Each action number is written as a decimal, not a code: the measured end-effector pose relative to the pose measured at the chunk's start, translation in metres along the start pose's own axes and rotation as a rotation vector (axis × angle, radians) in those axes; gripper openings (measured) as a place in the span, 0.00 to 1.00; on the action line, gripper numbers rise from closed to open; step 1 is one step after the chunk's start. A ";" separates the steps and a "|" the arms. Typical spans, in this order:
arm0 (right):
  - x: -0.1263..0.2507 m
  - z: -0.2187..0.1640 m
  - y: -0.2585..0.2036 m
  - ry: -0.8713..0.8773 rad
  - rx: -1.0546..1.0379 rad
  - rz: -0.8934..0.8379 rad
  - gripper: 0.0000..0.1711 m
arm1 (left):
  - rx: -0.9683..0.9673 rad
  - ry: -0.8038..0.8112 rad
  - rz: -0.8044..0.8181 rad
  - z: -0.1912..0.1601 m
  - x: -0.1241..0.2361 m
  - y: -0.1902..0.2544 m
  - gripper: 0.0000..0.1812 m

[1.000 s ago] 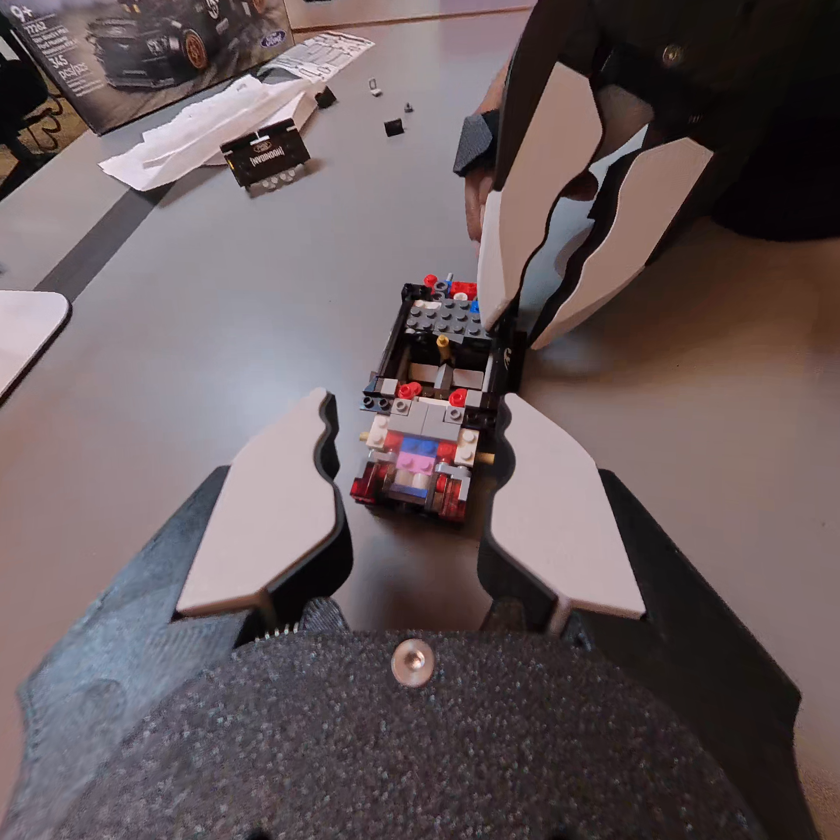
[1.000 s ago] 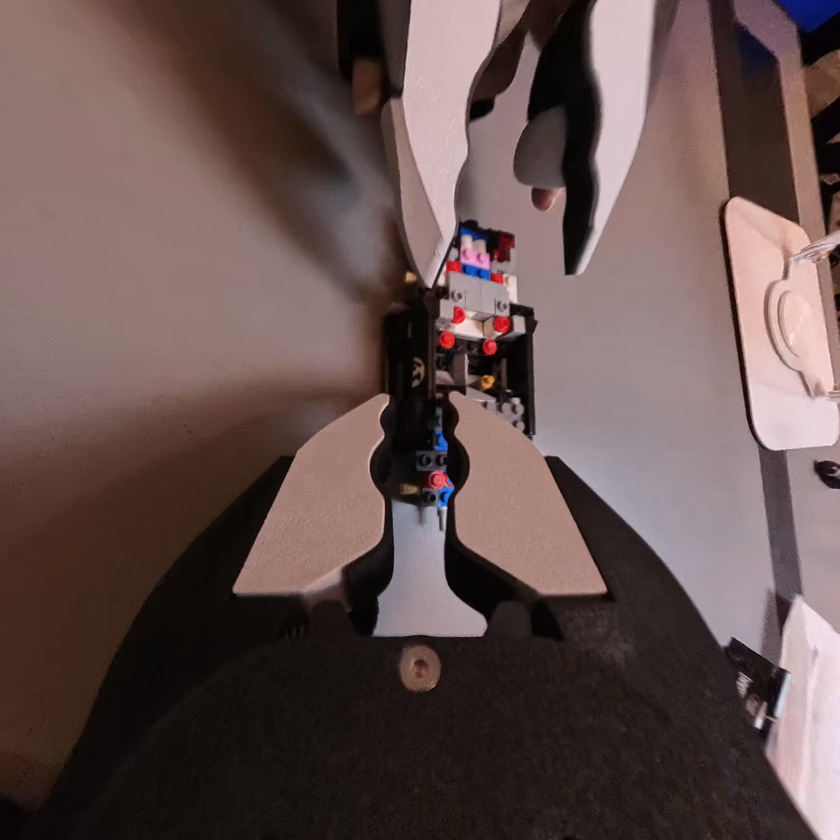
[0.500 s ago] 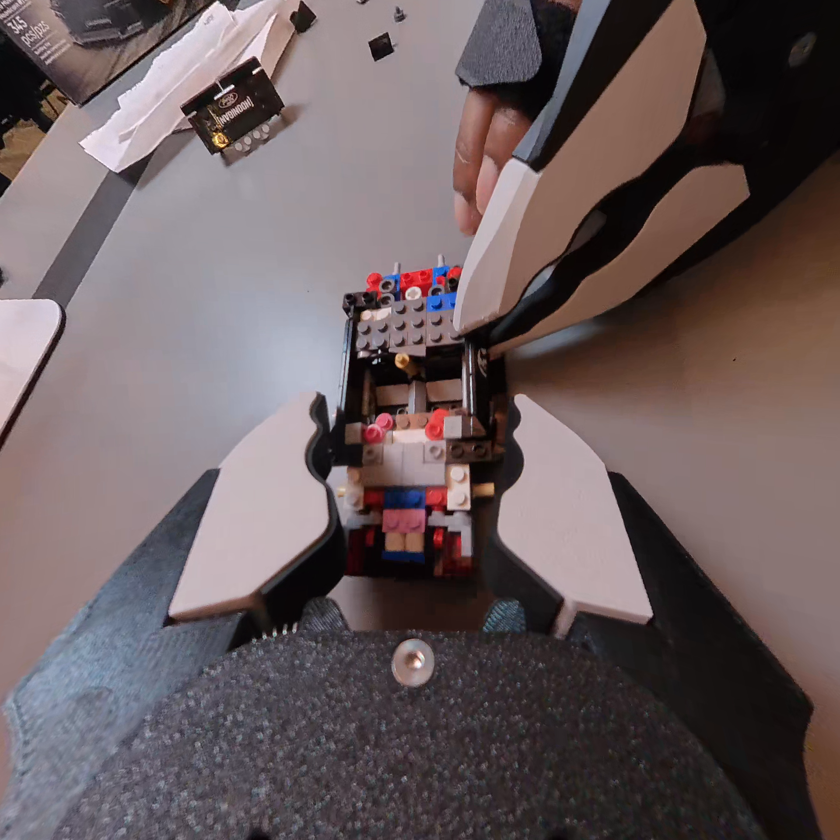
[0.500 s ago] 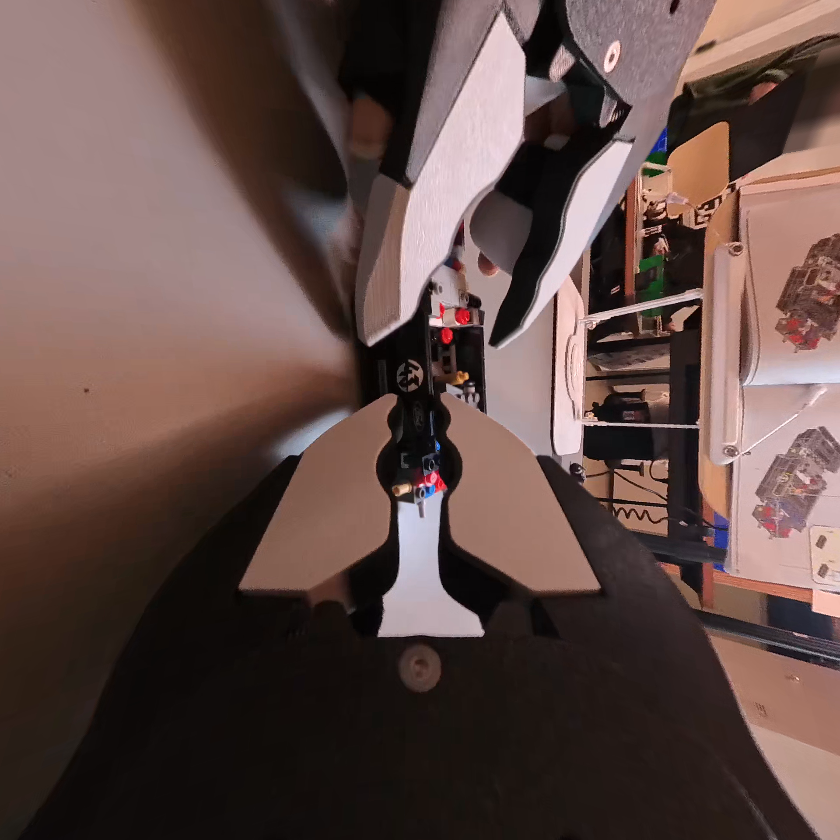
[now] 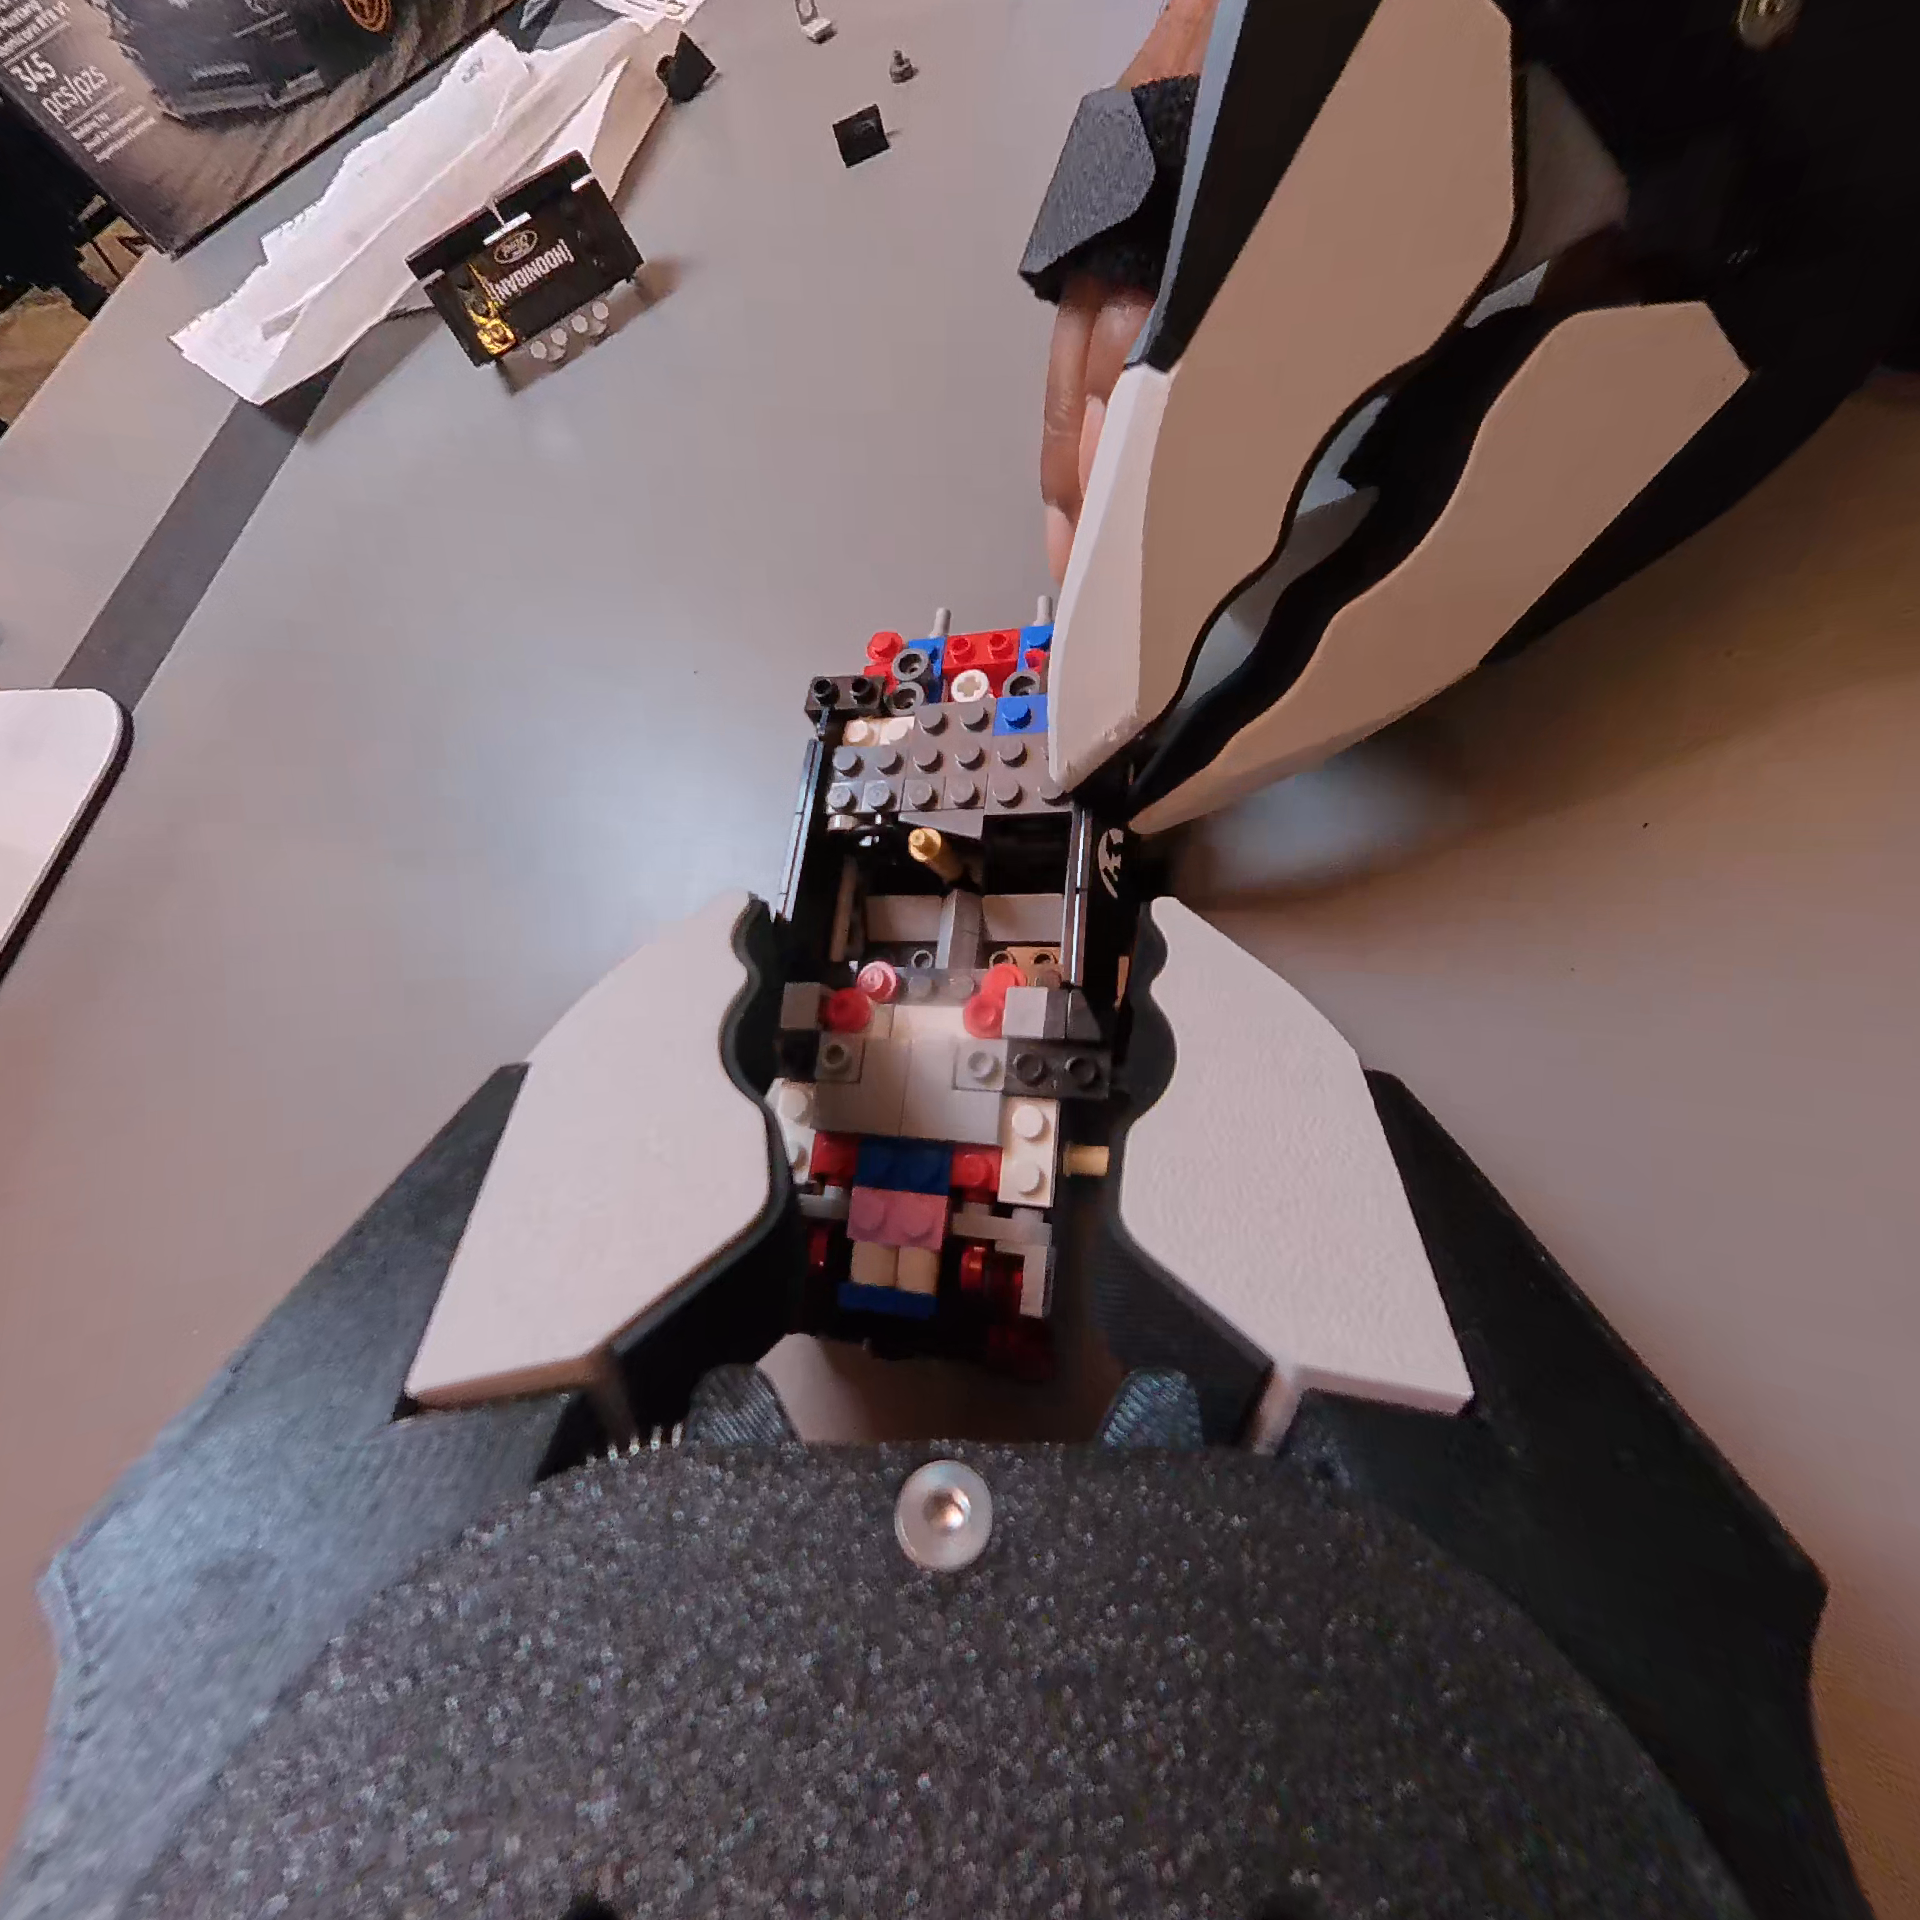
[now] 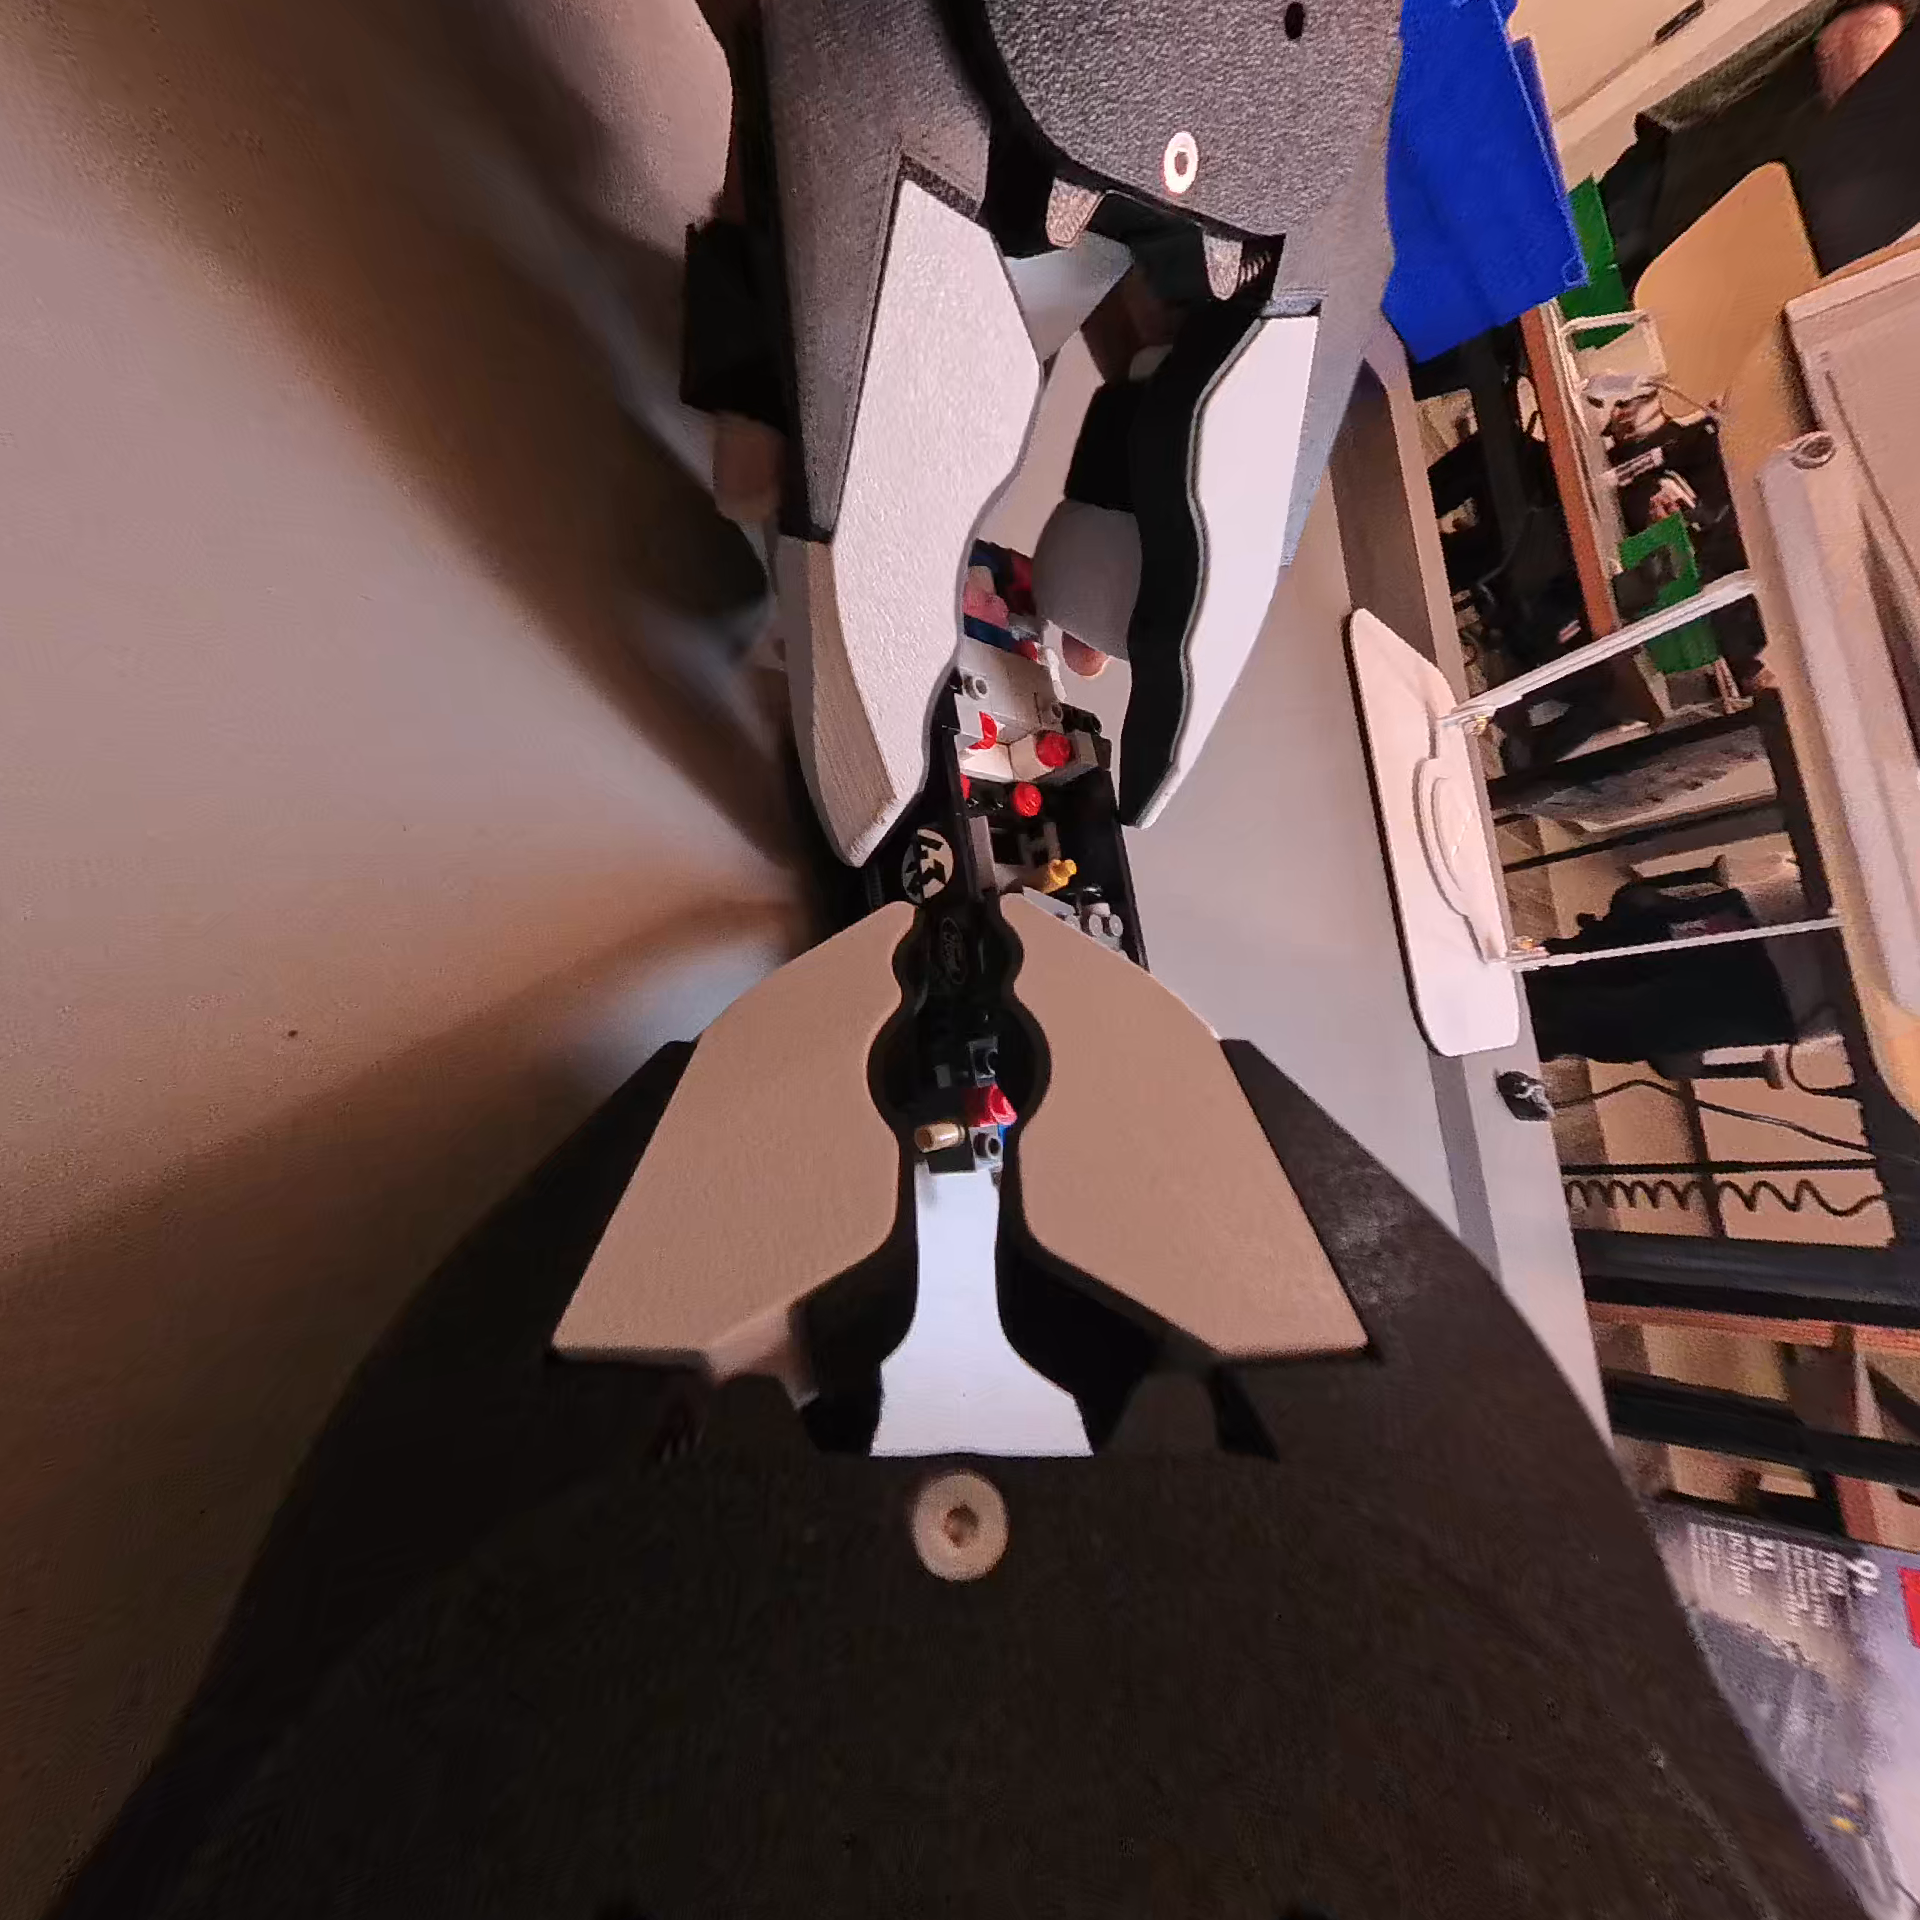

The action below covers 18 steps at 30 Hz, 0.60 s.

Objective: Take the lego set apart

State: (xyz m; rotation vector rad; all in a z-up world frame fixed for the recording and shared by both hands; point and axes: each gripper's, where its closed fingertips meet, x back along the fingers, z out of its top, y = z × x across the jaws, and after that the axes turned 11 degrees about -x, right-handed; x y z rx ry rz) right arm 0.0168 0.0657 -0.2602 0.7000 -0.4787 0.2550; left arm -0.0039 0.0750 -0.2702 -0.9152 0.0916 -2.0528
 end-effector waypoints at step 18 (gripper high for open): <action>0.001 0.001 -0.008 0.042 -0.148 0.117 0.05 | -0.019 -0.009 0.005 -0.002 0.001 0.002 0.38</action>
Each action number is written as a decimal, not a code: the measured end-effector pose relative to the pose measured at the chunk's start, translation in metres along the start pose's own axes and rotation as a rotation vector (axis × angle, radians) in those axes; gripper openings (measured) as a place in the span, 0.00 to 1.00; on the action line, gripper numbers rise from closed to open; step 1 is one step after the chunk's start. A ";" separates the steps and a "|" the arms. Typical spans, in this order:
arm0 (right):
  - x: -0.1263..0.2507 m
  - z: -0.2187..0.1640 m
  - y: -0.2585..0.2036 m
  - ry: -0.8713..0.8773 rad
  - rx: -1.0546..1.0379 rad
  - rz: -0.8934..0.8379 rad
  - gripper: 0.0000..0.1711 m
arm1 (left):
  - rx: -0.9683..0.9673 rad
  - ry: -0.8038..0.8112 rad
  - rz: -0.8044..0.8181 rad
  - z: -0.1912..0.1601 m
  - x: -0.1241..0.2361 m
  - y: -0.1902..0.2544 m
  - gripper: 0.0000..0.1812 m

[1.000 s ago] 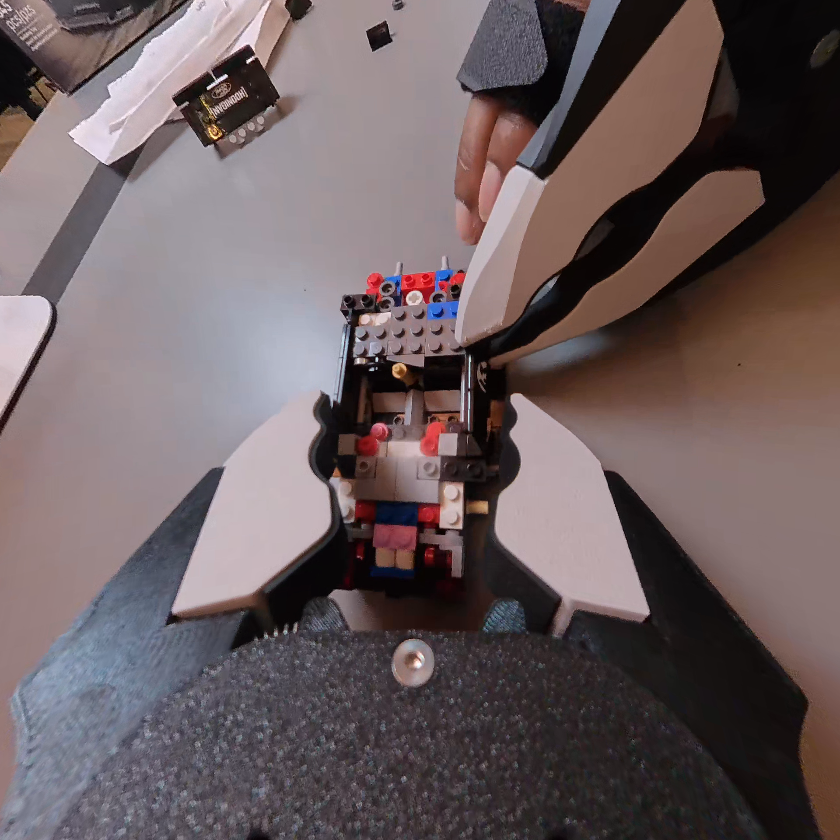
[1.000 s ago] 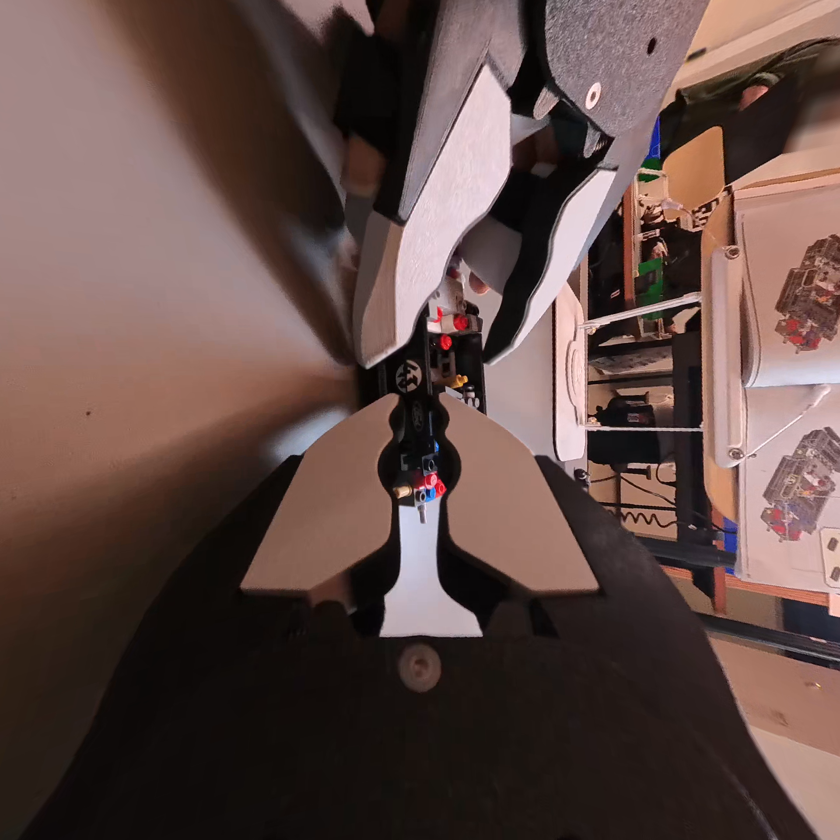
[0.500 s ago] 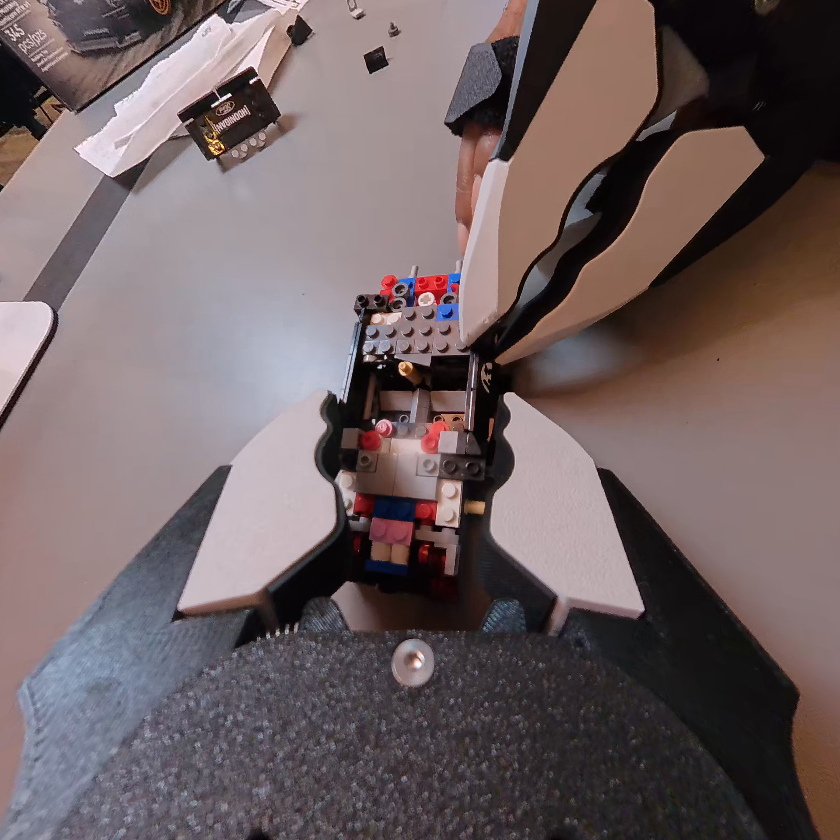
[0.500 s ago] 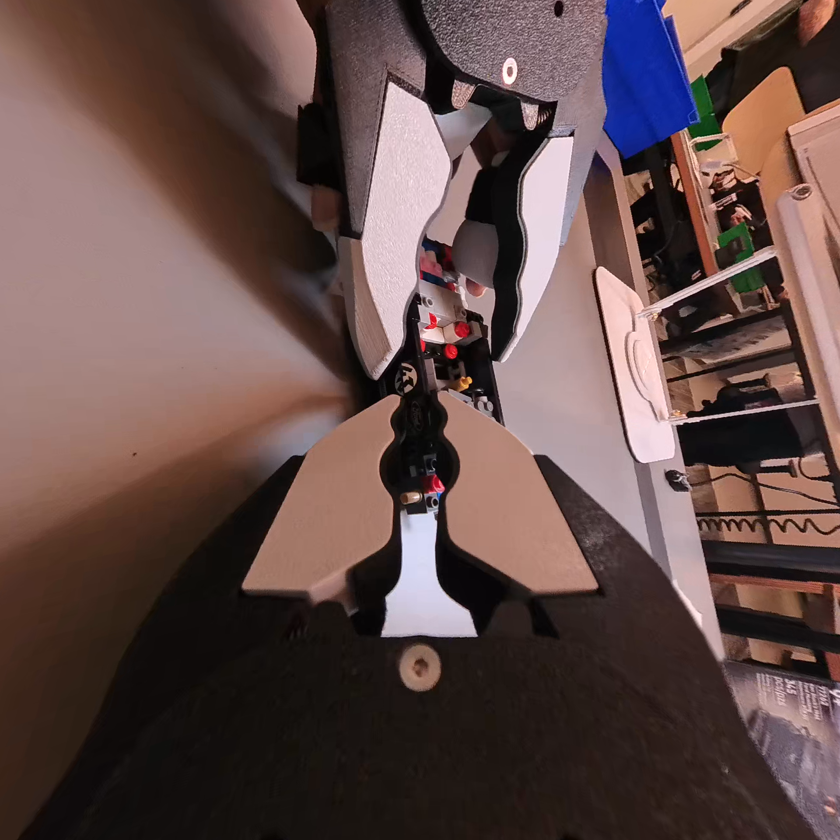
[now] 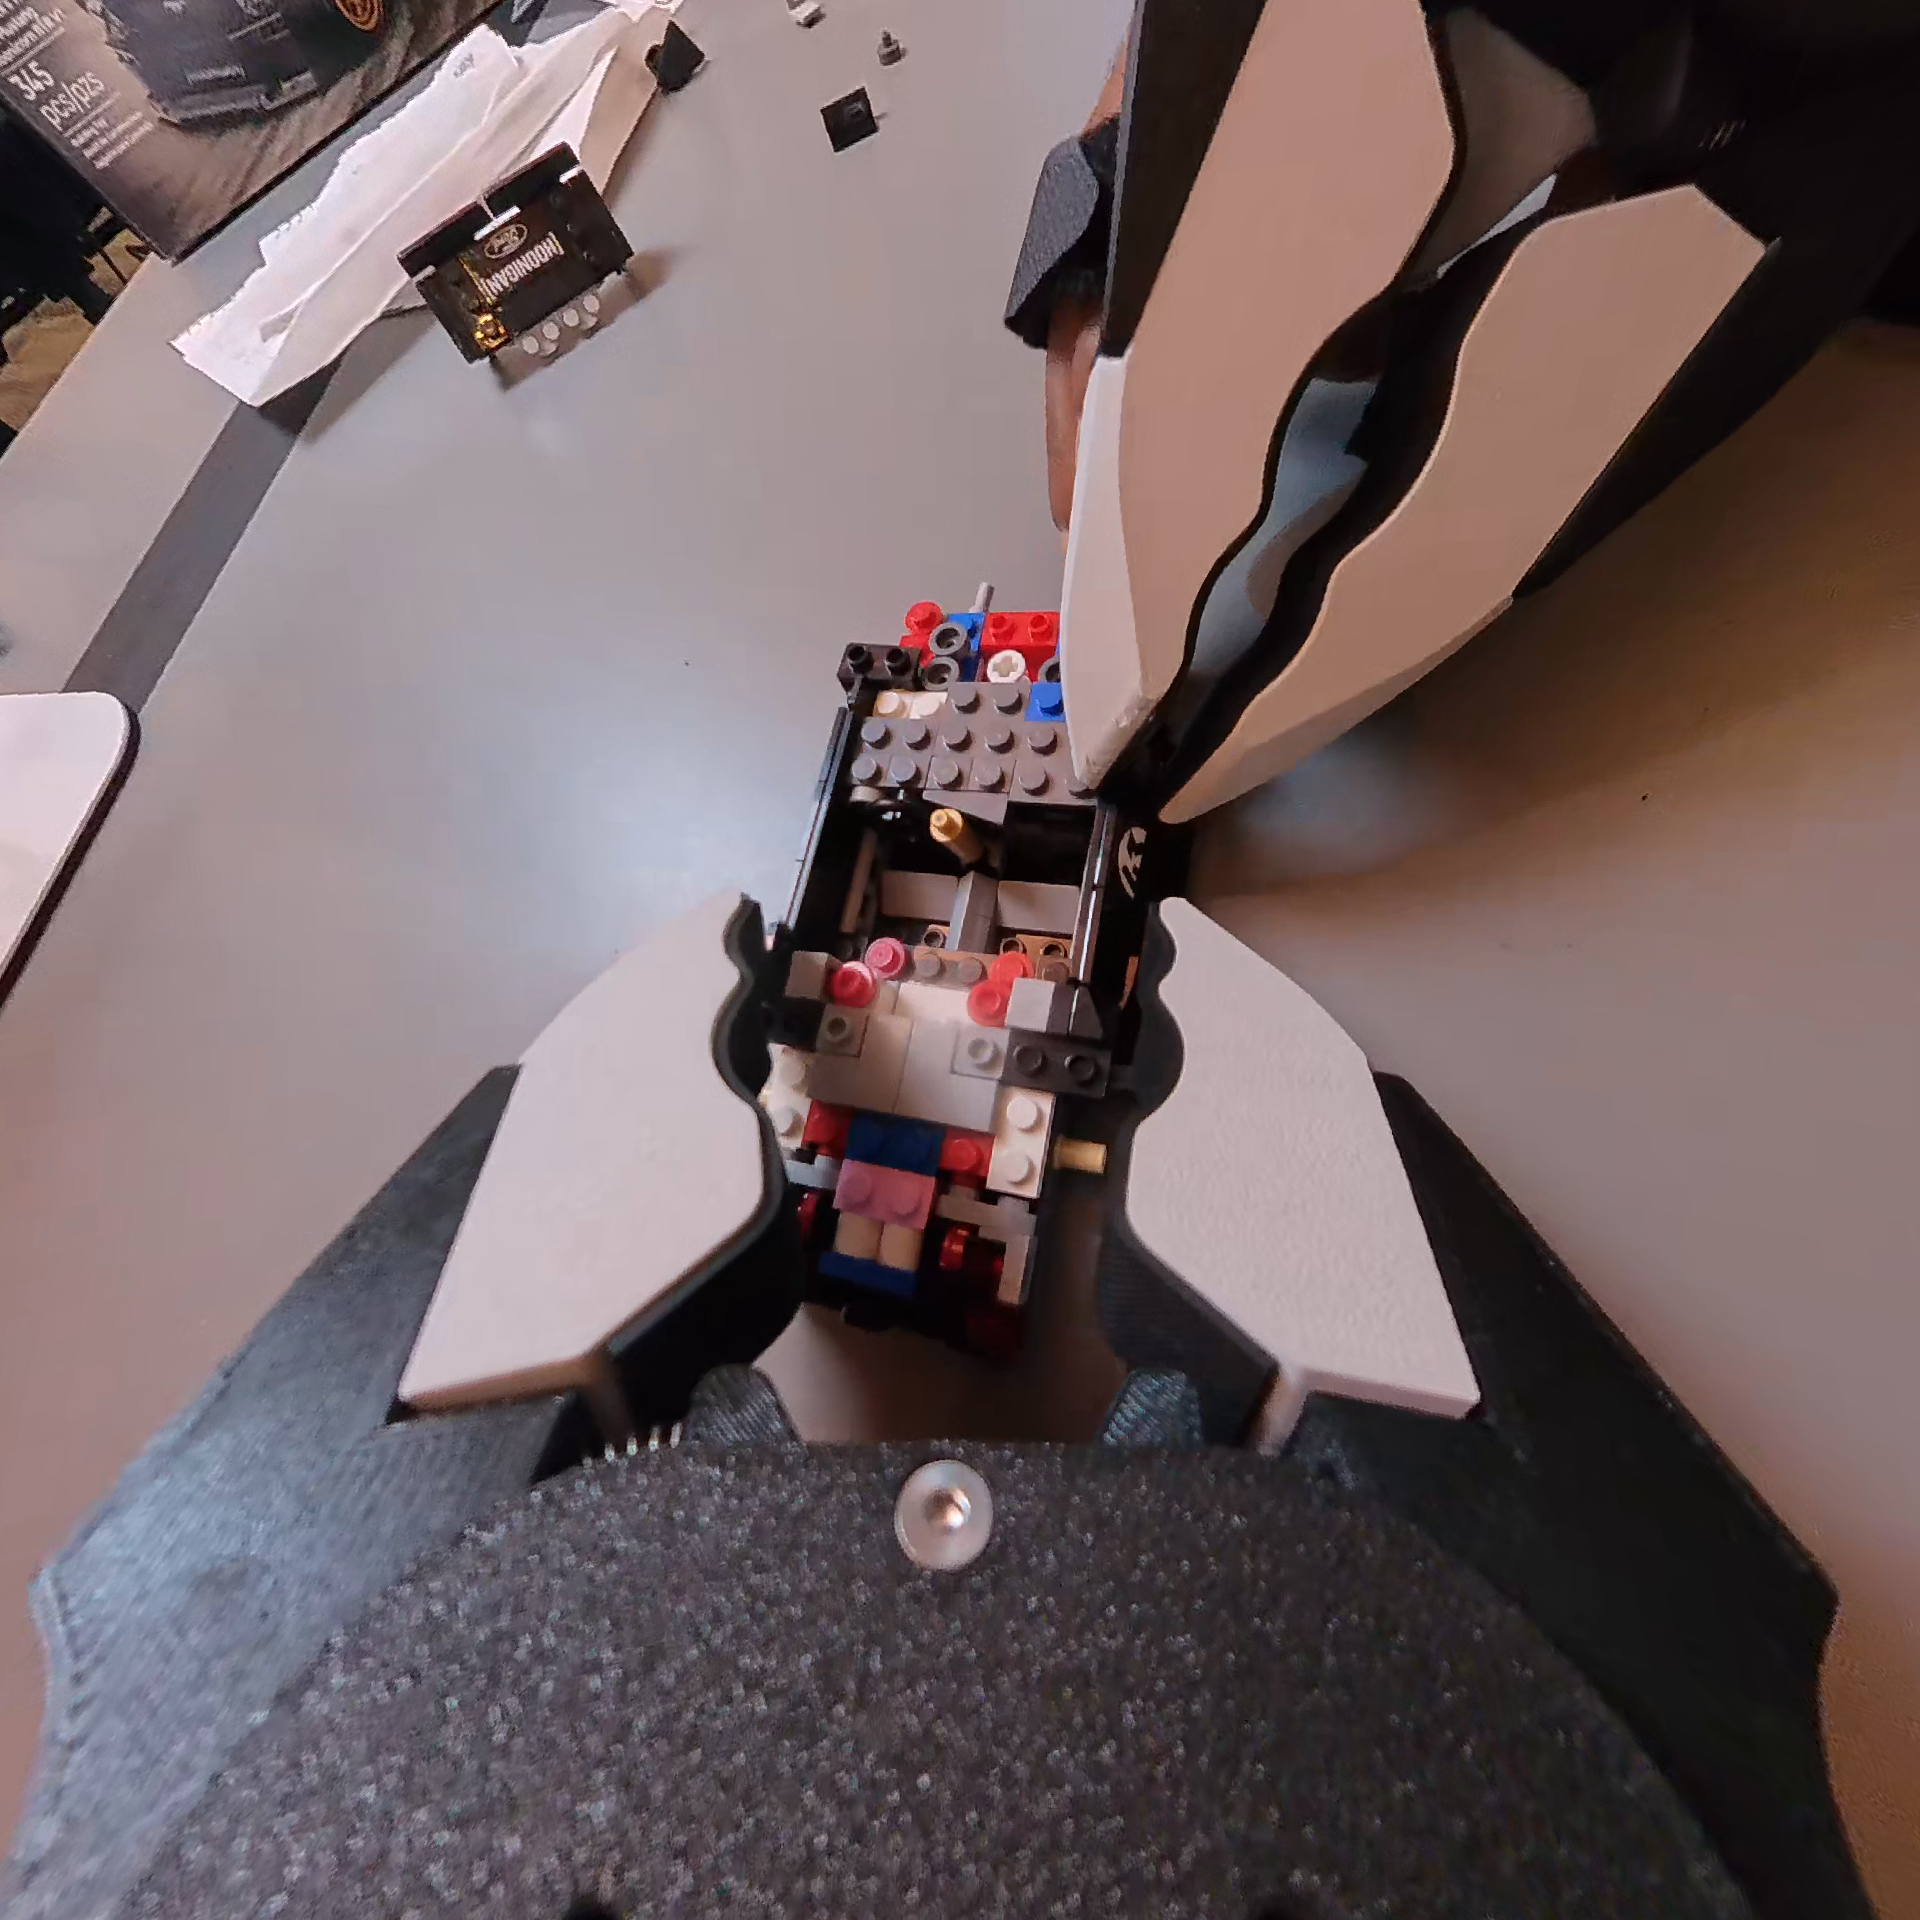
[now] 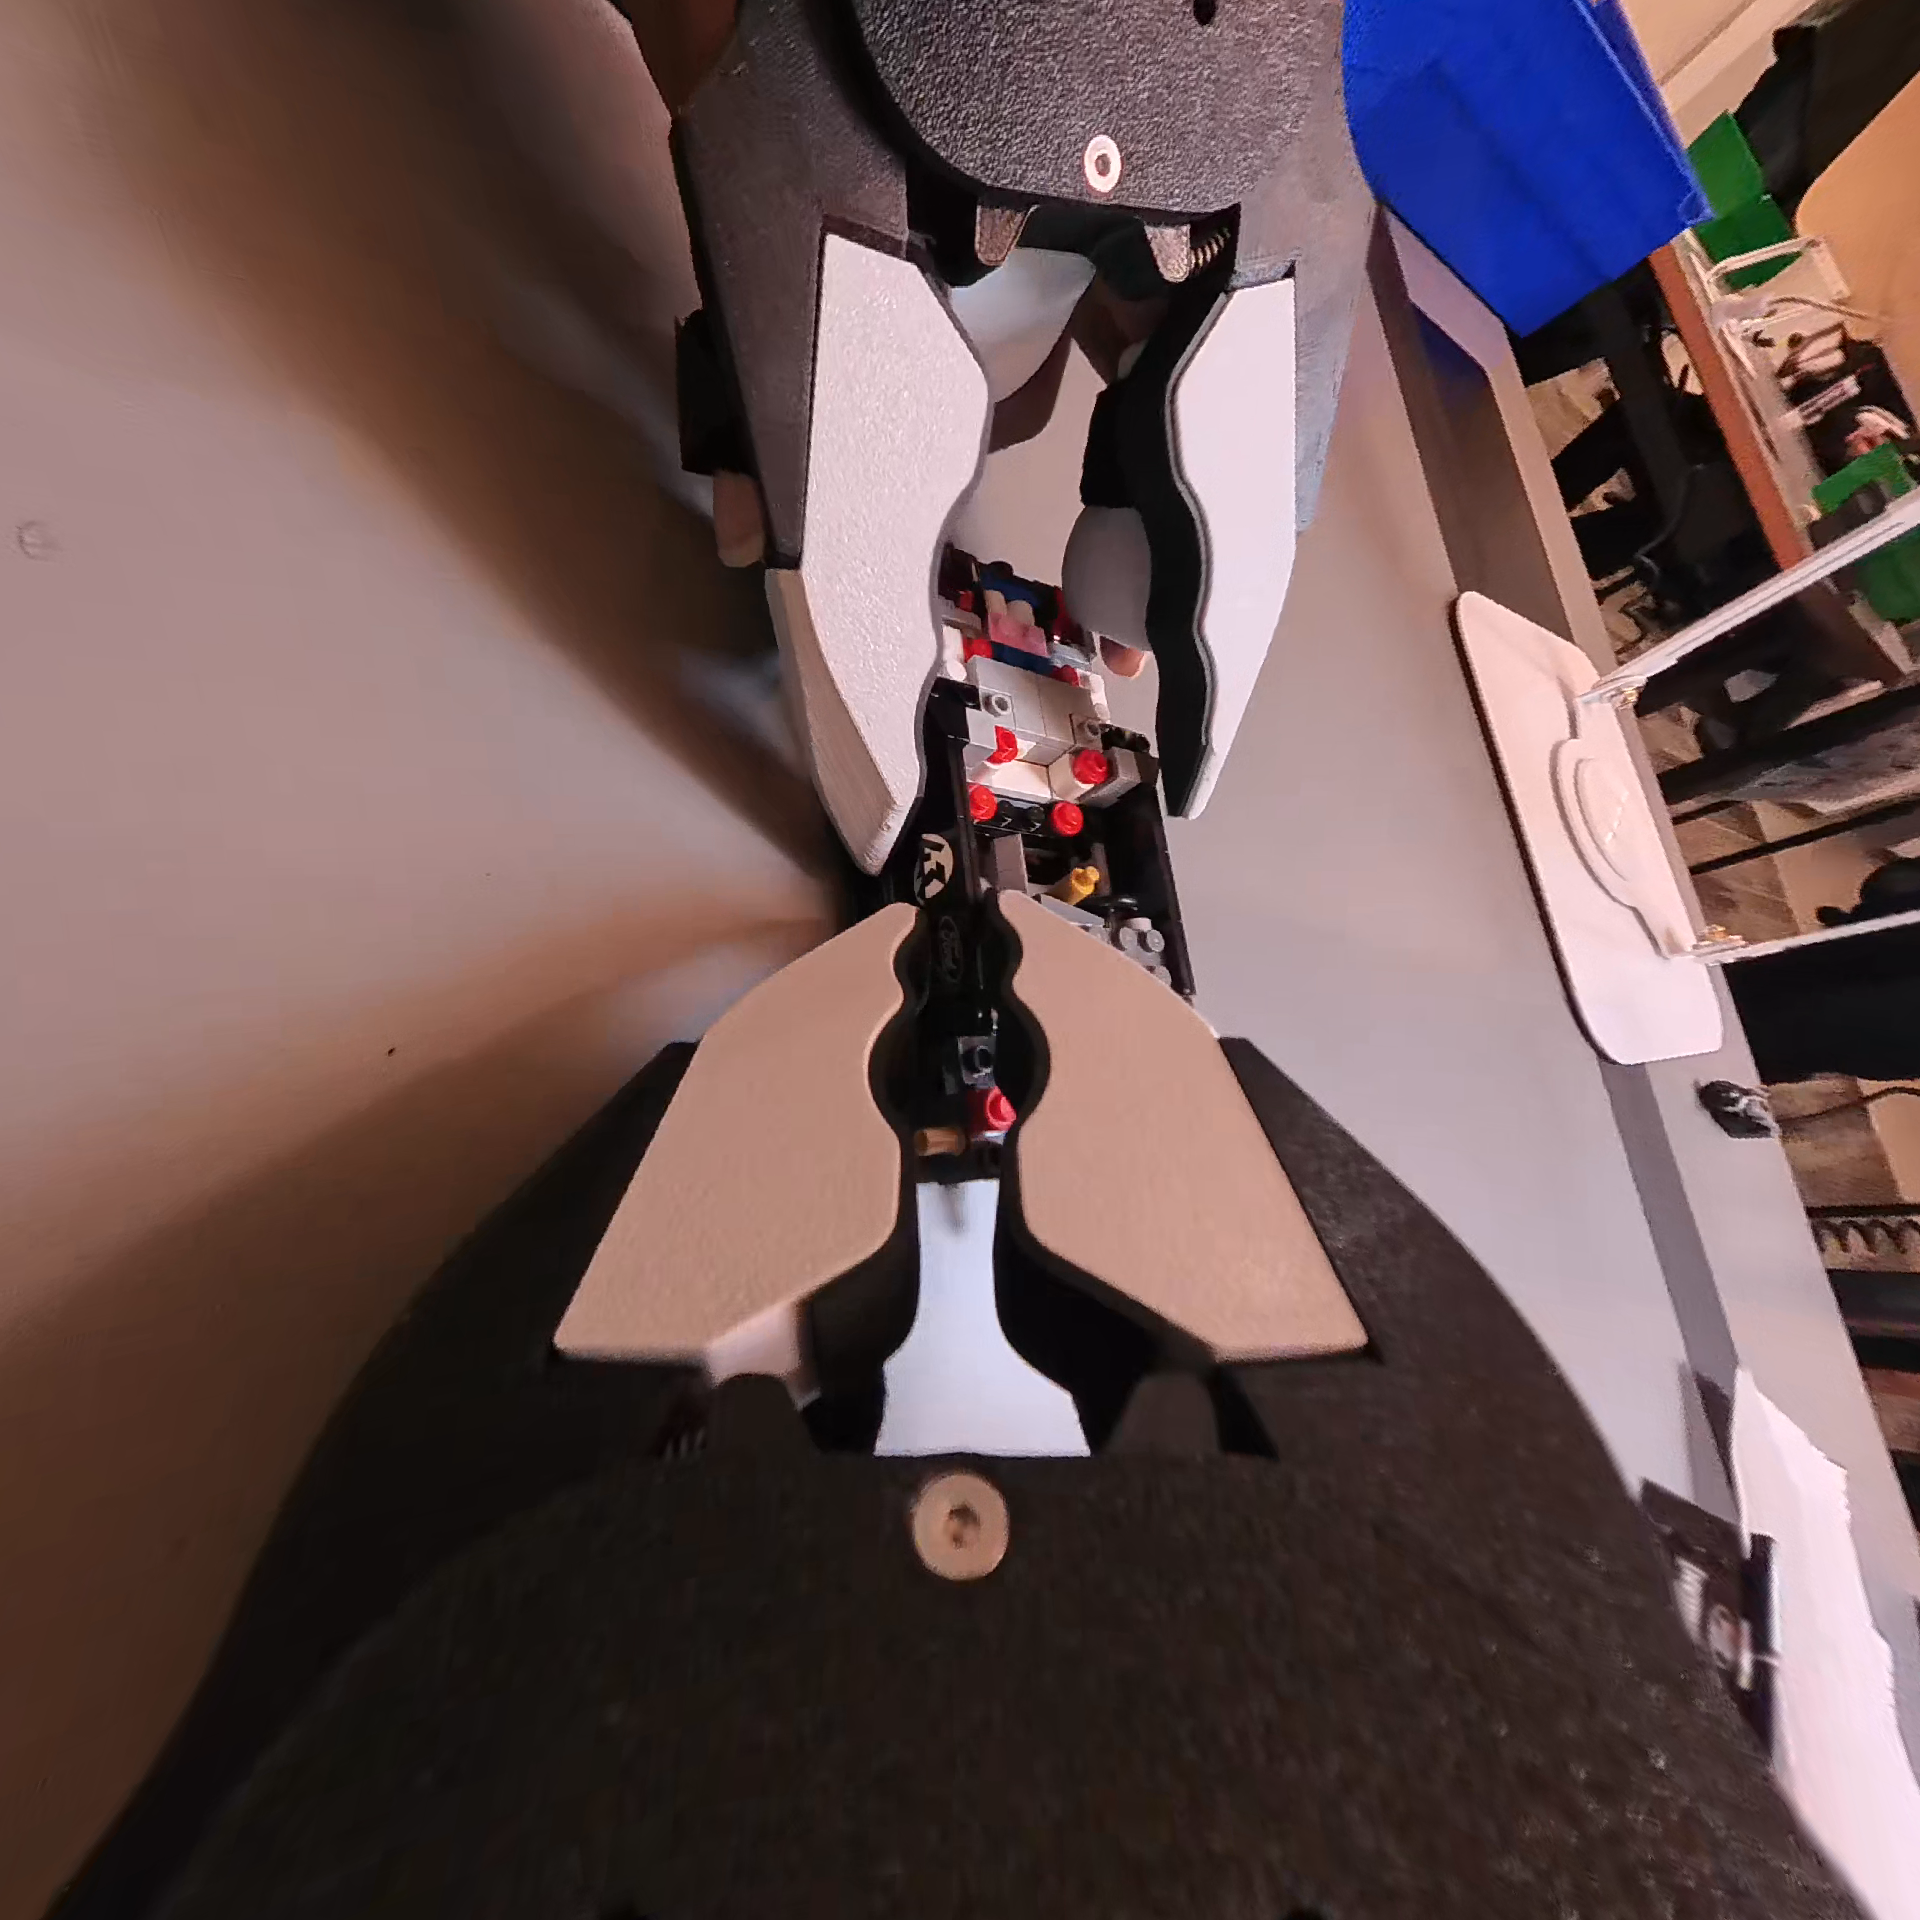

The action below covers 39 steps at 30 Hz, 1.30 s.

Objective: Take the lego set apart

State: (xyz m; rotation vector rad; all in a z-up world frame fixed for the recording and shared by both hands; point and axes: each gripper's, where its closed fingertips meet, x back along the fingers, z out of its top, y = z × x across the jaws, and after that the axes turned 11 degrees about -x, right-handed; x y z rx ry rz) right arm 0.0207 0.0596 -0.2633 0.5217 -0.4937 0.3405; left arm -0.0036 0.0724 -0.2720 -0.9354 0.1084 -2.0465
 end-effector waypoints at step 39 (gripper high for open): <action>0.001 -0.005 0.002 -0.051 0.198 -0.085 0.08 | -0.003 0.007 0.009 0.000 -0.001 -0.001 0.38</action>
